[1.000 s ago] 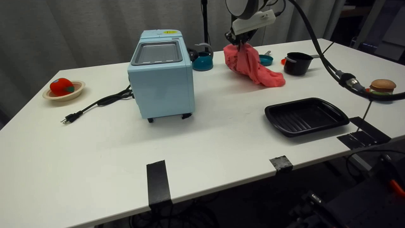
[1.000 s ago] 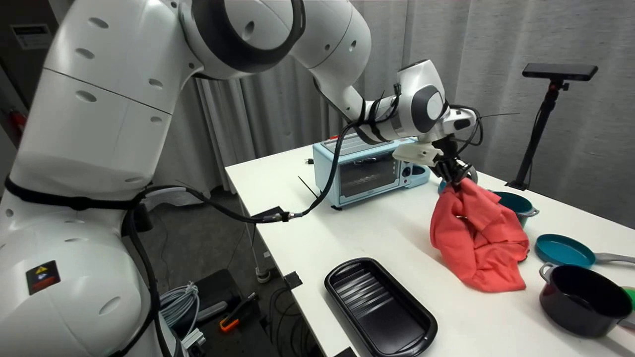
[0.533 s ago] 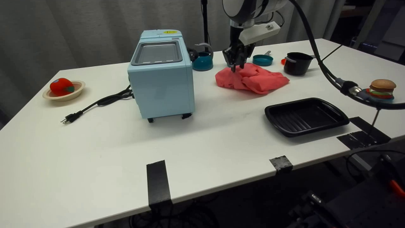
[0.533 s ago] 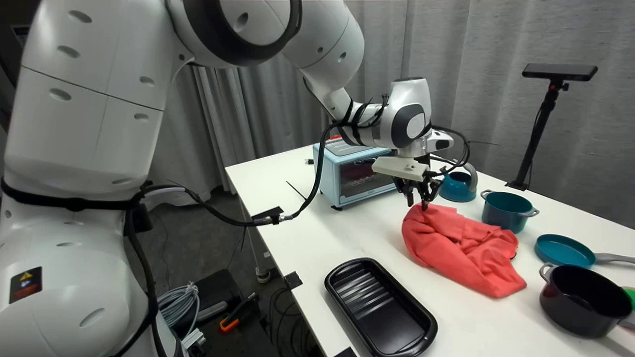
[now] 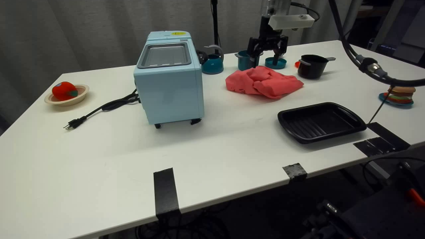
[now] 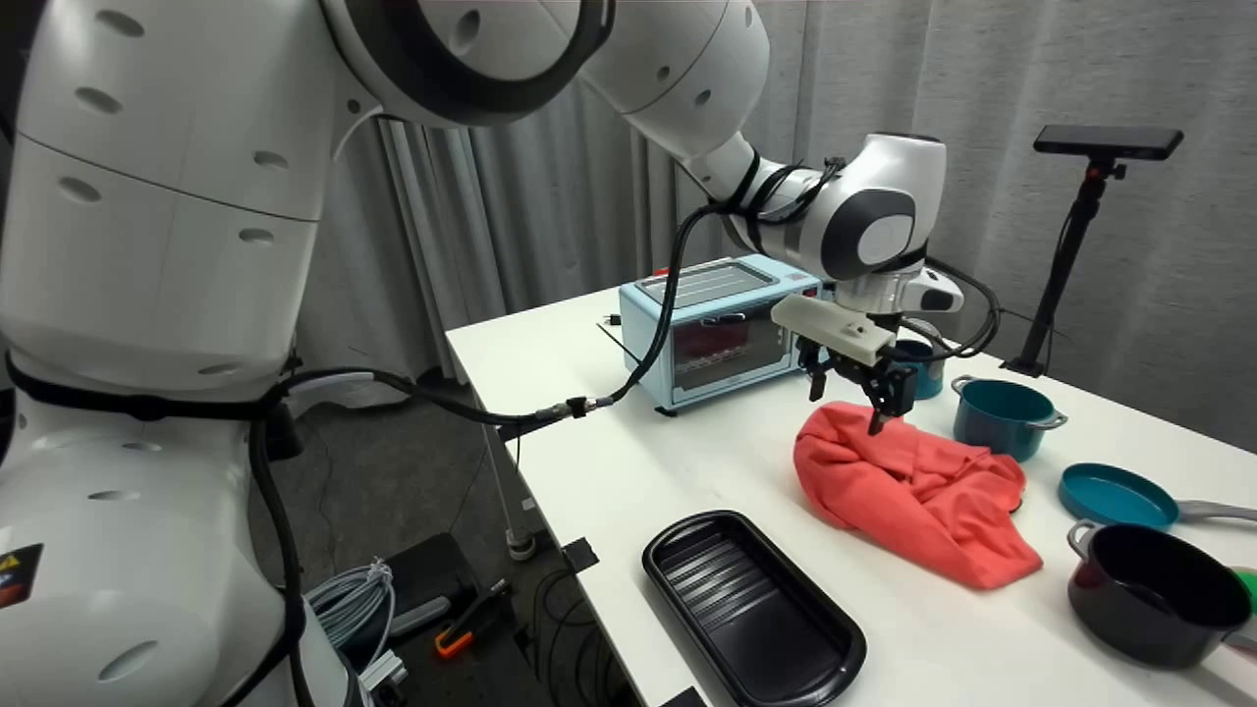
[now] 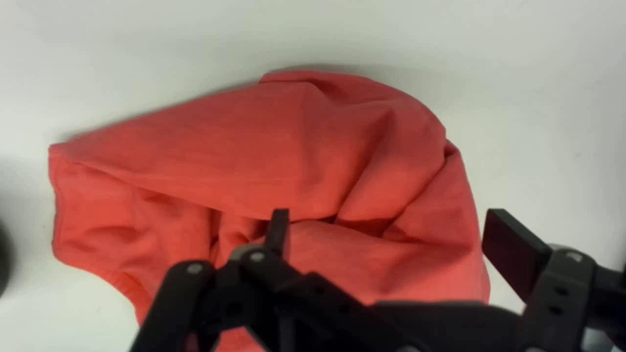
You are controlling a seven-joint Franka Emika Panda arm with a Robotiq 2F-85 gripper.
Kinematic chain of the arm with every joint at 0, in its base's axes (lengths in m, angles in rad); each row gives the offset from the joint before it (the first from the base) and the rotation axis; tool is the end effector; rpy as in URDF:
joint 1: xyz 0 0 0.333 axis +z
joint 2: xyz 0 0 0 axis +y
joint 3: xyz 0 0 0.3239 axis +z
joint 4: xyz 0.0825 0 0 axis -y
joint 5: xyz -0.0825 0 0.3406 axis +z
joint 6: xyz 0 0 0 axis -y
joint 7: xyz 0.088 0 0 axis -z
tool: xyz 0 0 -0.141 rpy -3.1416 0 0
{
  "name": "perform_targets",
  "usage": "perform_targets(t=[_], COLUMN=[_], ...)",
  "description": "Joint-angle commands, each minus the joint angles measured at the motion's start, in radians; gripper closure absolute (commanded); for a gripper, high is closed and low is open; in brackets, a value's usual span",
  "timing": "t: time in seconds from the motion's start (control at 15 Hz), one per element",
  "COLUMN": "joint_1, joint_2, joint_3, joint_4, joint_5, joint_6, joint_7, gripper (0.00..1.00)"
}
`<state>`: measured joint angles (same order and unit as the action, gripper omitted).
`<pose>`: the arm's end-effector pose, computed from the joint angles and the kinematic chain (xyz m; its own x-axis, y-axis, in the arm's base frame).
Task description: Unfold the orange cloth
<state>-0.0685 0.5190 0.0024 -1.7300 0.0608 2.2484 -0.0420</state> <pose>0.6361 -0.0389 0.2829 0.9980 -0.0625 0.0005 -0.0624 -0.9969 -0.0485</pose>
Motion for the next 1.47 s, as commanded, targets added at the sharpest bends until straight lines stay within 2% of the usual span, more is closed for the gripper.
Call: perform_targets(t=[0.0,0.6,0.93,1.07,1.4], joint_1=[-0.035,-0.035,-0.046,-0.053,-0.065], joint_2=[0.054,0.268,0.397,0.44,0.52], joint_3=[-0.003,-0.018,-0.032,-0.034,-0.034], joint_4=[0.107,0.388,0.551,0.612,0.739], joint_5=[0.092,0.166,0.157,0.158,0.157], joint_6=[-0.074,-0.12,-0.208,-0.248,-0.317], joint_7=[0.056,0.264,0.325,0.336,0.36], gripper=[0.0,0.0,0.0,0.26,0.67])
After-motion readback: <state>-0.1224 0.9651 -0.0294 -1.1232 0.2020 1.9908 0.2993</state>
